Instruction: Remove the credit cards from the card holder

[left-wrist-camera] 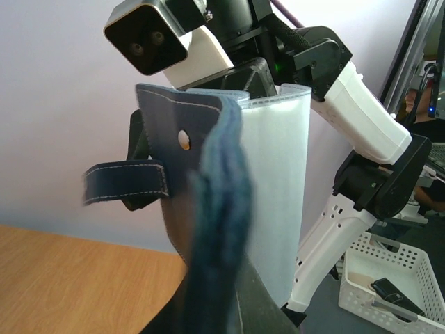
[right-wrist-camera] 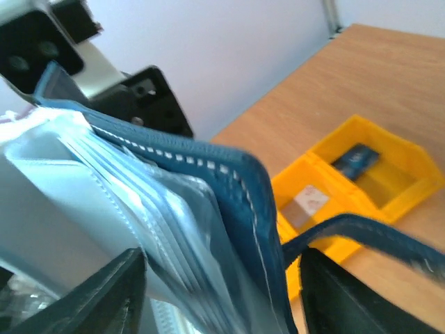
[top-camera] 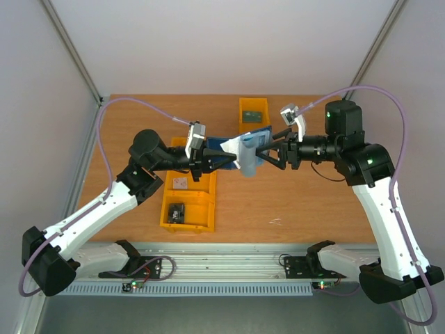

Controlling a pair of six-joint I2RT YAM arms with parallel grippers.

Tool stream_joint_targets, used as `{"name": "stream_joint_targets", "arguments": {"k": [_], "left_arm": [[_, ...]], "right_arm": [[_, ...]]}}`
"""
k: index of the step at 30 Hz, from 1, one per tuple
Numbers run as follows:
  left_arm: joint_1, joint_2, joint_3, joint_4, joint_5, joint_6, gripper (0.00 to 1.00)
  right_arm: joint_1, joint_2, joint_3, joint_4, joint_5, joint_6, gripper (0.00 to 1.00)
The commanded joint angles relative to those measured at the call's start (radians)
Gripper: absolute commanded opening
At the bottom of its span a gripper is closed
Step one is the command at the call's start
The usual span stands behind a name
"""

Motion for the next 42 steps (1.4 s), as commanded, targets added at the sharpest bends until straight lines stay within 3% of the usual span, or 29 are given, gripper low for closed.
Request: {"name": "stream_joint_targets", "arguments": {"k": [1,10,11,13,16,19,23,27,30,34,36,40,41,42], "left_arm": [[0.001,-0.007,0.0,0.084,0.02,0.017,0.0],[-0.001,-0.005,-0.009,0.057,-0.037,0.001,0.02],[-0.001,-0.006,-0.012,0.049,-0.052,0.006,0.1],[0.0,-0.009,-0.017,0.032,-0.098,0.011,0.45],[0.001,-0.016,-0.027,0.026,-0.132,0.027,0.76],[0.002,-0.024,-0.039,0.039,-0.139,0.044,0.97],[0.002,-0.019,-0.03,0.022,-0.214,0.053,0.99],[0.001,-0.004,-0.019,-0.069,-0.352,0.105,0.99],[0.0,0.001,-0.016,-0.119,-0.431,0.174,0.89],[0.001,-0.008,-0.024,-0.103,-0.335,0.209,0.81],[-0.002,-0.01,-0.029,-0.087,-0.222,0.207,0.67],[-0.006,-0.023,-0.043,-0.07,-0.135,0.178,0.11],[-0.005,-0.029,-0.047,-0.063,-0.146,0.162,0.02],[-0.001,-0.034,-0.052,-0.056,-0.156,0.154,0.0]], "right_arm": [[0.045,-0.006,-0.01,0.134,-0.122,0.05,0.52],[0.112,0.023,-0.005,0.15,-0.1,0.085,0.07],[0.112,0.024,-0.002,0.151,-0.084,0.096,0.05],[0.112,0.03,0.007,0.137,-0.03,0.112,0.01],[0.112,0.03,0.018,0.099,0.082,0.122,0.01],[0.137,0.04,0.045,0.039,0.242,0.127,0.01],[0.199,0.048,0.069,0.005,0.38,0.121,0.01],[0.25,0.055,0.072,0.027,0.343,0.097,0.01],[0.265,0.064,0.06,0.065,0.28,0.104,0.01],[0.27,0.084,0.054,0.083,0.216,0.1,0.01],[0.273,0.088,0.048,0.102,0.164,0.094,0.01],[0.269,0.072,0.041,0.127,0.131,0.081,0.05],[0.264,0.062,0.038,0.124,0.141,0.076,0.11],[0.256,0.05,0.034,0.122,0.149,0.074,0.16]]}}
